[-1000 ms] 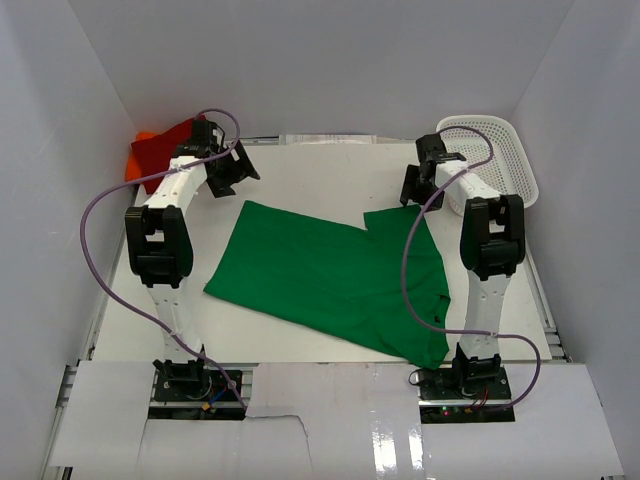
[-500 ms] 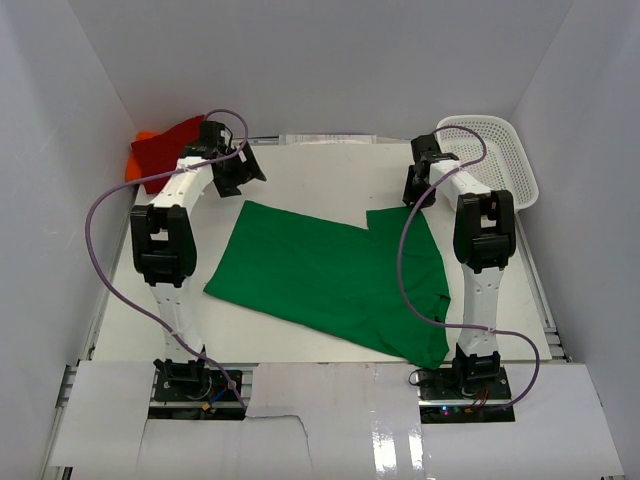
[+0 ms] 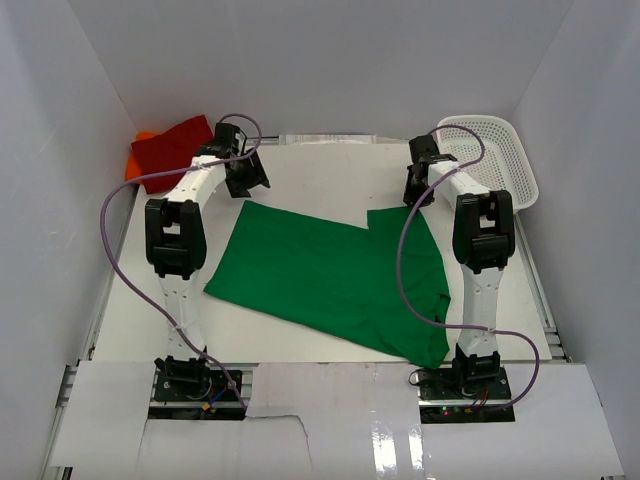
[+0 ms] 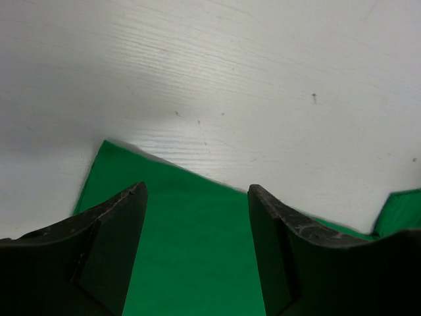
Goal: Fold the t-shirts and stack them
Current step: Grap the side of the flattened tshirt furthest away from the robot with both arms, then fold the other side of the tshirt into a rectangle, then rotate the tshirt 90 degrees
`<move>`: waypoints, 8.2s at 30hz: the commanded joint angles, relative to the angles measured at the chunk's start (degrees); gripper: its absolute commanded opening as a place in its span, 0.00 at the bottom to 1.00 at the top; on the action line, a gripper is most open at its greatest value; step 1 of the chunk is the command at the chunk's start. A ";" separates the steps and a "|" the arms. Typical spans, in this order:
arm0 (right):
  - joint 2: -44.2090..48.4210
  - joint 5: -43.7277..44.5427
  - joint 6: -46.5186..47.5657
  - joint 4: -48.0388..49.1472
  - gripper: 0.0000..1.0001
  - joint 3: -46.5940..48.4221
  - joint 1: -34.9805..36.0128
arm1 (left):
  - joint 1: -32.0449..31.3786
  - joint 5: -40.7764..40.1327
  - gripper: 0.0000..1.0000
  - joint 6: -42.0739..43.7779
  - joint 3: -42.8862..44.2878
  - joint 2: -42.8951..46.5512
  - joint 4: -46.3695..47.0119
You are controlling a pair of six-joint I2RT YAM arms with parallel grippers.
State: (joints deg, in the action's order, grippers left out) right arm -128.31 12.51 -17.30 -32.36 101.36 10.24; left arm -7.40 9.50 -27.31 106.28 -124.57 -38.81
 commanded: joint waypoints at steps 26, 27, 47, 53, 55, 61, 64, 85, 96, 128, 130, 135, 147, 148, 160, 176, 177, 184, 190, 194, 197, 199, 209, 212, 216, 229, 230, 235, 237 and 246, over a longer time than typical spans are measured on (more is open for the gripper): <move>1.84 2.25 2.09 0.54 0.36 -2.48 0.57 | -0.60 -14.33 0.61 -1.17 14.22 -12.45 -12.70; 1.84 2.34 2.09 0.54 0.36 -2.48 0.57 | -0.60 -14.50 0.60 -1.17 13.87 -12.53 -12.70; 2.36 4.10 4.03 -2.97 0.08 6.48 0.66 | -0.51 -16.09 0.00 -0.11 23.26 -13.41 -17.44; 10.61 4.36 4.56 1.41 0.08 -1.49 1.18 | -0.77 -16.53 0.00 0.50 19.76 -9.30 -16.48; 13.86 4.19 4.56 2.03 0.08 -3.97 1.54 | -0.86 -17.05 0.00 1.03 17.04 -8.15 -15.95; 23.61 4.45 3.68 5.11 0.08 -15.48 3.64 | -0.86 -18.90 0.00 0.95 8.88 -4.10 -14.02; 28.44 4.97 3.33 5.90 0.08 -20.40 5.22 | -0.95 -19.16 0.00 0.77 5.71 -2.34 -12.79; 52.72 5.51 -0.10 -1.47 0.08 -37.46 13.22 | -0.95 -18.38 0.00 -0.02 0.86 4.69 -12.08; 63.09 3.13 -4.67 -8.94 0.08 -43.61 19.02 | -0.86 -18.46 0.00 -0.11 -5.64 11.01 -10.85; 72.33 13.67 -28.23 -23.54 0.78 -50.21 42.68 | 4.93 -22.85 0.86 -3.98 -32.36 30.87 -6.28; 69.10 14.29 -26.48 -23.10 0.77 -49.95 40.65 | 5.11 -23.03 0.86 -3.19 -31.58 33.07 -5.93; 62.75 14.64 -21.99 -17.13 0.73 -51.44 34.17 | 4.76 -16.11 0.83 -0.64 -25.43 30.71 -5.23; 54.05 11.84 -18.38 -10.72 0.15 -52.49 27.55 | -2.62 -0.09 0.74 1.65 -19.26 19.20 -0.83; 53.96 11.05 -18.38 -10.27 0.11 -53.19 27.47 | -2.71 -0.09 0.73 1.65 -19.79 19.11 -1.18; 48.07 6.74 -17.51 -4.12 0.08 -59.17 24.65 | -2.71 -0.53 0.71 1.03 -26.12 18.23 -0.84; 25.94 2.79 -8.37 -0.60 0.08 -38.63 13.94 | -2.71 -10.70 0.71 -9.42 -48.35 29.89 3.30; 22.44 1.56 -7.06 -0.95 0.08 -33.39 13.49 | -2.62 -11.25 0.71 -10.04 -50.97 34.44 3.04; 1.60 -5.38 -2.22 -5.86 0.08 -2.44 11.64 | -3.15 -3.80 0.72 -12.85 -59.78 47.57 1.72; -19.48 -16.80 -1.51 -9.74 0.08 26.81 11.47 | -8.32 -0.01 0.73 -15.84 -63.03 49.08 1.89; -23.30 -24.43 -4.22 -3.55 0.08 30.40 10.50 | -12.98 1.13 0.74 -18.74 -63.91 48.20 3.47; -22.68 -31.73 -8.17 6.04 0.08 23.89 8.49 | -16.94 3.42 0.74 -21.20 -65.32 46.62 5.49; -24.78 -33.86 -9.06 7.13 0.08 24.84 7.34 | -20.98 4.12 0.74 -23.30 -65.59 45.74 6.46; -24.62 -39.76 -10.57 13.46 0.08 28.54 4.00 | -31.98 -1.66 0.75 -27.89 -55.67 46.70 4.02; -22.34 -40.98 -10.30 15.91 0.08 26.61 3.39 | -31.54 -1.77 0.76 -25.53 -46.89 47.32 -0.02; -23.21 -43.35 -11.96 18.47 0.09 30.11 2.51 | -31.54 4.36 0.78 -25.16 -39.32 47.23 -0.83; -8.54 -40.29 0.33 8.20 0.45 20.81 10.32 | -10.10 0.61 0.80 -12.07 -36.84 40.04 -3.05; -8.27 -39.59 0.86 7.41 0.45 20.28 11.46 | -10.00 0.26 0.80 -11.98 -36.50 38.72 -1.72; -8.79 -34.85 4.55 2.31 0.47 20.98 15.16 | -10.00 1.22 0.78 -11.63 -32.02 28.28 4.70; -10.81 -34.14 4.91 0.29 0.51 23.60 15.95 | -10.09 1.49 0.77 -11.19 -28.87 25.36 4.53; -15.21 -30.10 5.52 -0.77 0.56 25.90 17.62 | -10.36 0.26 0.77 -9.52 -27.62 19.98 4.71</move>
State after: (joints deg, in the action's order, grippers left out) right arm -142.82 -20.80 -13.43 -31.62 124.44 27.90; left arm -17.50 9.87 -38.20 77.01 -105.03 -35.18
